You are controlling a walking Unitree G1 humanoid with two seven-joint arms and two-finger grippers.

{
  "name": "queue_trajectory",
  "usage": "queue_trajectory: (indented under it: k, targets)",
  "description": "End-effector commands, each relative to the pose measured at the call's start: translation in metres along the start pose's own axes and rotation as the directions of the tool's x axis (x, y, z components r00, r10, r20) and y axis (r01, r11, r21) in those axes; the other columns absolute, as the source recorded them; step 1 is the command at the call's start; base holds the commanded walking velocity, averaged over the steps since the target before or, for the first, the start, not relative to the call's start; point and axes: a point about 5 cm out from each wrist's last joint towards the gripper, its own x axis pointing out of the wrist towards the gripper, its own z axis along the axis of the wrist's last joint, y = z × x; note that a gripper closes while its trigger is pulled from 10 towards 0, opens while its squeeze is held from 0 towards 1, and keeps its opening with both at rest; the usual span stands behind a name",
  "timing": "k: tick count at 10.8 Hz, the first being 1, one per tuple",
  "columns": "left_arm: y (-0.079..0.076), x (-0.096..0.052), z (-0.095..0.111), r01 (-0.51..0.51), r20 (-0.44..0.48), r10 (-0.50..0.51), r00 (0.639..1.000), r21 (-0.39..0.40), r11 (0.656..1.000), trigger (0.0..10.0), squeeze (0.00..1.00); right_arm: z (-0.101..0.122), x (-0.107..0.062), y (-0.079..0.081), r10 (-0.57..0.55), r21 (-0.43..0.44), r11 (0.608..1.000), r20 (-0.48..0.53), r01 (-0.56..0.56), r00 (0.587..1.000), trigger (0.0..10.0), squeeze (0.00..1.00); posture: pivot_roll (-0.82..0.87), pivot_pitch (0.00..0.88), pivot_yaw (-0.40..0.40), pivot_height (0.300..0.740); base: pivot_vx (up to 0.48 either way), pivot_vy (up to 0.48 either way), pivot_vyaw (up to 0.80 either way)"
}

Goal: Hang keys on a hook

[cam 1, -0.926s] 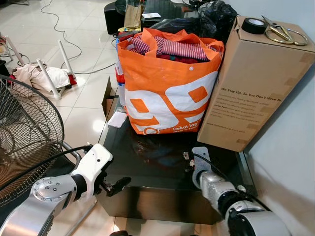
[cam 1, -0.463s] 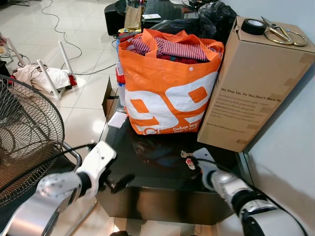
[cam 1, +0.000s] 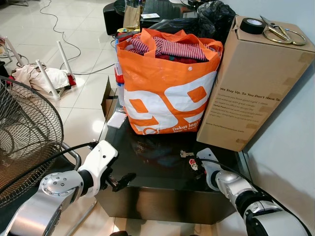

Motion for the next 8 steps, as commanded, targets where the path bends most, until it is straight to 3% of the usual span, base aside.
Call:
queue_trajectory:
  k: [1, 6, 7, 8]
  targets:
    - [-0.0012, 0.001, 0.001, 0.009, 0.001, -0.009, 1.0, 0.006, 1.0, 10.0, 0.36, 0.0049, -0.0002, -0.0002, -0.001, 0.016, 1.0, 0.027, 0.0, 1.0, 10.0, 1.0, 0.14, 0.01, -0.018, 0.74, 0.0, 0.0, 0.0]
    - [-0.0015, 0.0015, 0.0011, 0.009, 0.001, -0.009, 1.0, 0.004, 1.0, 10.0, 0.36, 0.0124, 0.0028, 0.005, -0.067, 0.046, 0.997, 0.058, 0.064, 0.996, 10.0, 1.0, 0.14, 0.014, -0.023, 0.74, 0.0, 0.0, 0.0]
    - [-0.0015, 0.0015, 0.0011, 0.009, 0.001, -0.009, 1.0, 0.004, 1.0, 10.0, 0.36, 0.0107, 0.0032, 0.0049, -0.093, 0.052, 0.995, 0.047, 0.091, 0.995, 10.0, 0.33, 0.14, 0.014, -0.022, 0.74, 0.0, 0.0, 0.0]
    - [-0.0012, 0.0015, 0.0013, 0.009, 0.001, -0.009, 1.0, 0.004, 1.0, 10.0, 0.36, 0.0042, 0.0044, 0.0064, -0.139, 0.057, 0.989, 0.008, 0.138, 0.99, 10.0, 0.0, 0.14, 0.015, -0.021, 0.74, 0.0, 0.0, 0.0]
